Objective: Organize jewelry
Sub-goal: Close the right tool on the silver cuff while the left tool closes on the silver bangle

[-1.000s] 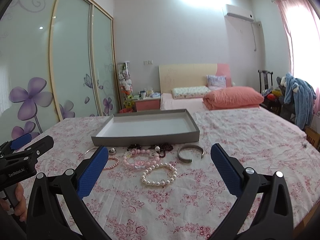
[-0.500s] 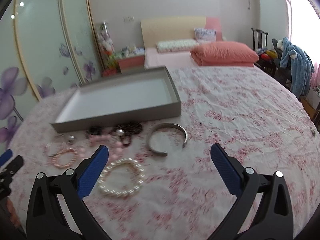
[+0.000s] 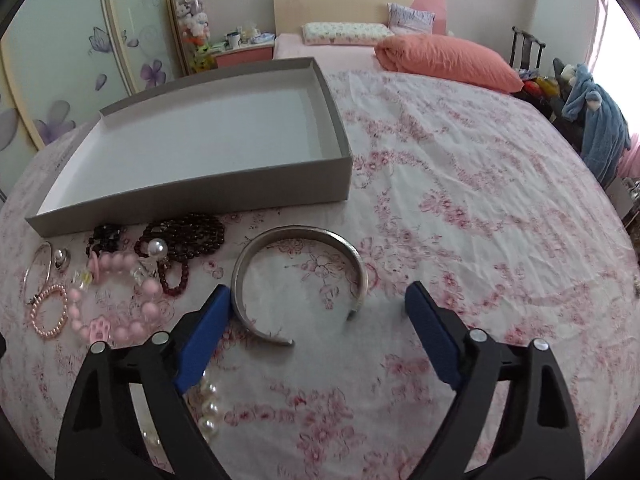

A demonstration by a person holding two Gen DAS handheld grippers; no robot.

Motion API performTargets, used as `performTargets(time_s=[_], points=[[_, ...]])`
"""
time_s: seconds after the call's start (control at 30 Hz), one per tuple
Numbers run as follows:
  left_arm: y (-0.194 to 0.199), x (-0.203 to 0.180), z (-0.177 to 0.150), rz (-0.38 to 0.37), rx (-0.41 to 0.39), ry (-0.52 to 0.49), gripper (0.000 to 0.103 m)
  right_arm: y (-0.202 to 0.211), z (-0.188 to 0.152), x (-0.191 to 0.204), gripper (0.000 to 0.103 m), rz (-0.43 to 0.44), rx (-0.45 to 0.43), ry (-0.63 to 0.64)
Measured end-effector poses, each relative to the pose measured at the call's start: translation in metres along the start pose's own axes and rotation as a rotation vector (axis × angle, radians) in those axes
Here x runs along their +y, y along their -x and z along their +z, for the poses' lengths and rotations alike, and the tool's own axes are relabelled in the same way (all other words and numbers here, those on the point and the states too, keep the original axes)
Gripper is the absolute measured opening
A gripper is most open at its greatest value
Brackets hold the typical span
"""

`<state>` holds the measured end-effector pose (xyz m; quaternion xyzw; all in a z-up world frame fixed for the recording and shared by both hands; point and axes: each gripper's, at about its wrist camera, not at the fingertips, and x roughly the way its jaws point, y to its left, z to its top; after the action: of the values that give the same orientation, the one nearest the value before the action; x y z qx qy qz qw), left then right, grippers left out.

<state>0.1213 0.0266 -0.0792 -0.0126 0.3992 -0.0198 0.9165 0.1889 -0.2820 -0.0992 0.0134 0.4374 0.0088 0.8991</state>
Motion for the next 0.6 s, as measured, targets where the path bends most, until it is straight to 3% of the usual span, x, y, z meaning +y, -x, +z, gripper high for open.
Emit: performTargets(time_s=[0.17, 0.2, 0.23, 0.6], points=[[-0.007, 0.006, 0.006, 0.000, 0.019, 0.015, 0.099, -0.003, 0.005, -0.001, 0.080, 0.004, -0.006, 0.005], [-0.010, 0.007, 0.008, 0.003, 0.022, 0.017, 0.099, -0.002, 0.005, -0.001, 0.070, 0.010, -0.010, 0.008], [-0.011, 0.008, 0.010, 0.008, 0.024, 0.017, 0.099, -0.002, 0.006, 0.000, 0.068, 0.014, -0.017, 0.012], [-0.051, -0.002, 0.041, 0.046, 0.078, -0.030, 0.098, -0.006, 0.012, -0.003, 0.068, 0.022, -0.015, 0.005]])
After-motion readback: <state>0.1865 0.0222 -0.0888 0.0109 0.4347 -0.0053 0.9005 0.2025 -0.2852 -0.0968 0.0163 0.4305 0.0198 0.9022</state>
